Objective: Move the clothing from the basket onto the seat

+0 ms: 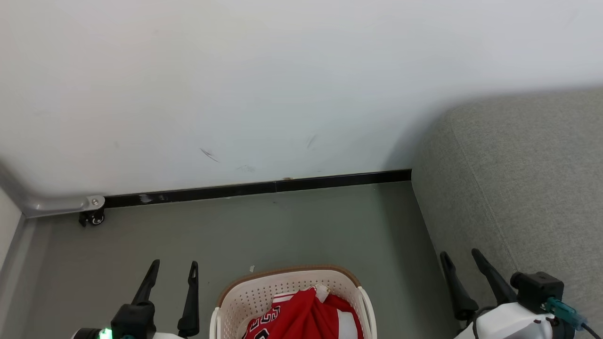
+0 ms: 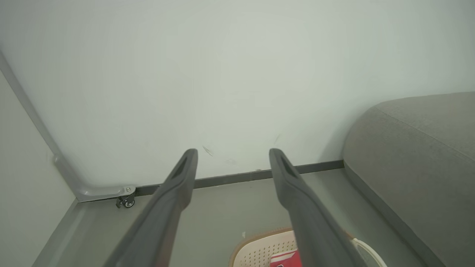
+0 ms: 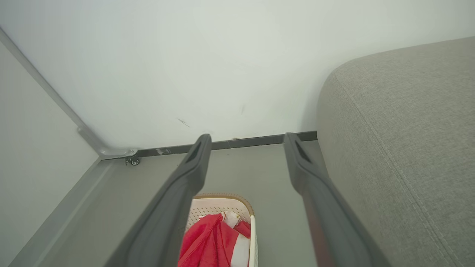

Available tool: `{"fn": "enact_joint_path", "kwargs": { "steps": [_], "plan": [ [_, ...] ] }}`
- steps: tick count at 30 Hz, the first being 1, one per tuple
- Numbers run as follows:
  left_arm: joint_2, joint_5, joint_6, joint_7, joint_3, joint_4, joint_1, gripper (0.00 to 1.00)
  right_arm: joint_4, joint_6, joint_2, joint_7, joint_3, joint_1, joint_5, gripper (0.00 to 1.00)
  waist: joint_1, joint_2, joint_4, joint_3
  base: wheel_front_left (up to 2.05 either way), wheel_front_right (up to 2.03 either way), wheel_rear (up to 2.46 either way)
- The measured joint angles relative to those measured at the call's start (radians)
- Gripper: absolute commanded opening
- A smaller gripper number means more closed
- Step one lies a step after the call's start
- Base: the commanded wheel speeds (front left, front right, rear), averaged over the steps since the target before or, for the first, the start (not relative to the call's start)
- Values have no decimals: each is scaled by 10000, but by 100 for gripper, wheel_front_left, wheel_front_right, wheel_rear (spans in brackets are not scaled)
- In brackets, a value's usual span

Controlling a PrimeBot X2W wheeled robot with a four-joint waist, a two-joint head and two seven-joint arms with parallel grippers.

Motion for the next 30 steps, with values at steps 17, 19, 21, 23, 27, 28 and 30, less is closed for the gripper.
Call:
{"fn": "enact_joint_path", "kwargs": {
  "steps": [17,19,21,23,27,28,30],
  "plan": [
    [-2,982,349,-313,21,341,0,100,-25,0,0,-282,52,4,-1055,100,-2,0,4,-85,0,0,0],
    [-4,978,349,-313,21,389,0,100,-25,0,0,-282,52,4,-1049,100,-1,0,7,-100,0,0,0],
    [-4,961,349,-313,21,445,0,100,-23,0,0,-282,54,4,-1039,100,-1,0,13,-117,0,0,0],
    [-4,959,349,-311,23,477,0,100,-13,0,0,-282,61,5,-1035,100,-2,0,18,-133,0,0,0],
    [-6,811,349,-311,33,500,-1,100,12,0,0,-282,71,9,-1034,100,-2,0,25,-168,0,0,0],
    [-6,802,349,-311,36,499,-1,100,12,0,0,-282,71,10,-1032,100,-2,0,27,-176,0,0,0],
    [-10,800,349,-313,44,499,-1,100,12,0,0,-282,71,14,-1024,100,-2,0,29,-194,0,0,0]
  ]
}}
